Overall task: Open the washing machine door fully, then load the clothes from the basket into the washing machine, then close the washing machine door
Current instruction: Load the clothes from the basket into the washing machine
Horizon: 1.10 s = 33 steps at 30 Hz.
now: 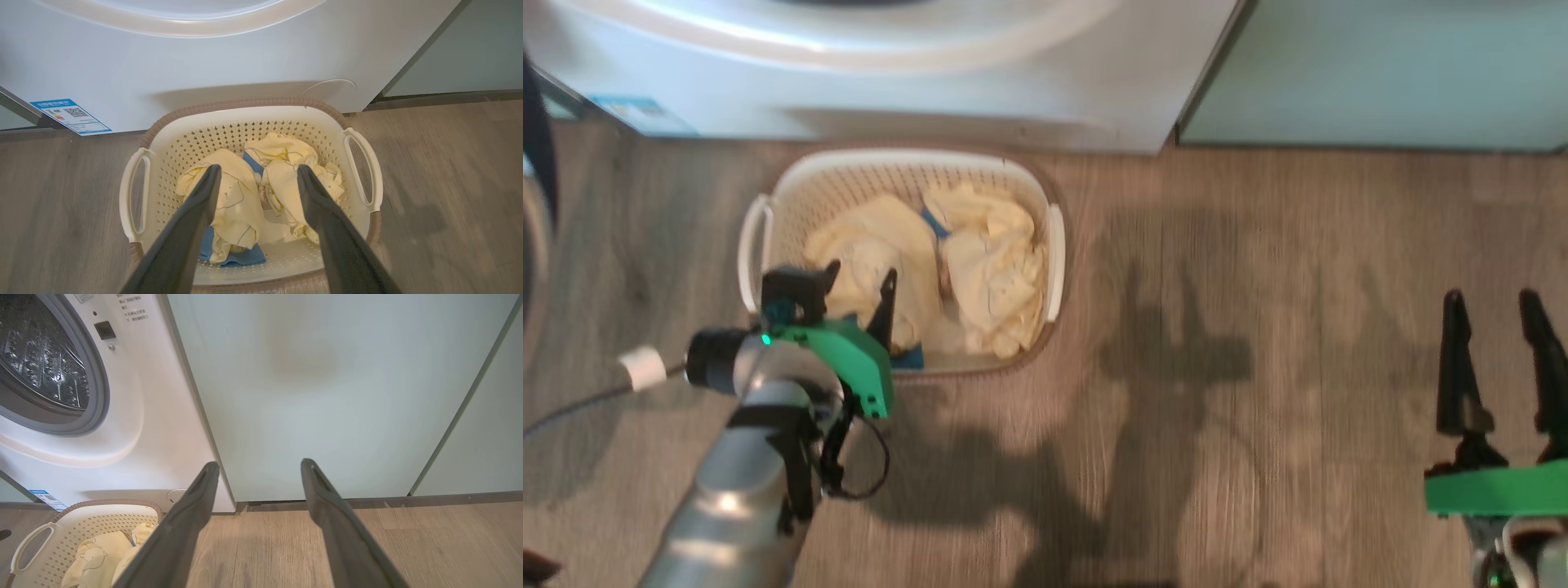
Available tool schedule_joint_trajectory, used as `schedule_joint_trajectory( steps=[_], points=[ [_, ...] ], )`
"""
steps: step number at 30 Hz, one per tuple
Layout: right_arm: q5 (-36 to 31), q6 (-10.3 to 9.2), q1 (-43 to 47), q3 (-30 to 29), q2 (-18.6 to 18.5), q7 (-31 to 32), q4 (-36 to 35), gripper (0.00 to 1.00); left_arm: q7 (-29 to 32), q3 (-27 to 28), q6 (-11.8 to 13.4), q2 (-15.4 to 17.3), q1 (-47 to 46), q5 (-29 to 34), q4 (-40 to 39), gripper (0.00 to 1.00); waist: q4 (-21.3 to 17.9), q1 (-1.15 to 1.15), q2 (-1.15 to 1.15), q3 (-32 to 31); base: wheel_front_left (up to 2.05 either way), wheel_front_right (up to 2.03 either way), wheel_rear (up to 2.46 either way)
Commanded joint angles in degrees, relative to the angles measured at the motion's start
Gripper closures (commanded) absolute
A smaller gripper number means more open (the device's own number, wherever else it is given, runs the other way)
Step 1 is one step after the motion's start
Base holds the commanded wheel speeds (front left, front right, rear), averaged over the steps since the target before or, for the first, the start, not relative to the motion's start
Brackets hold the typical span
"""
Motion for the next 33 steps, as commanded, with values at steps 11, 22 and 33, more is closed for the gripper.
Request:
schedule_joint_trajectory(
  steps=[11, 22, 33],
  points=[
    [1.3, -0.16, -6.0, 1.2, -1.0, -0.5, -4.6, 0.0, -1.9, 3.0, -2.3, 2.9, -14.9, -2.4, 14.2, 0.0, -2.2, -0.02, 0.0, 16.8, 0.0, 0.0, 0.0],
    [2.2, -0.16, -8.7, 1.1, -1.0, -0.5, -6.2, 0.0, -2.3, 4.2, -4.2, 5.4, -27.2, -5.0, 24.1, 0.0, -3.2, -0.02, 0.0, 26.5, 0.0, 0.0, 0.0],
    [2.3, -0.16, -8.4, 1.5, -1.0, -0.5, -7.7, 0.0, 2.9, 3.3, -5.1, 7.6, -34.7, -6.0, 30.4, 0.0, -4.1, -0.02, 0.0, 31.4, 0.0, 0.0, 0.0]
  ],
)
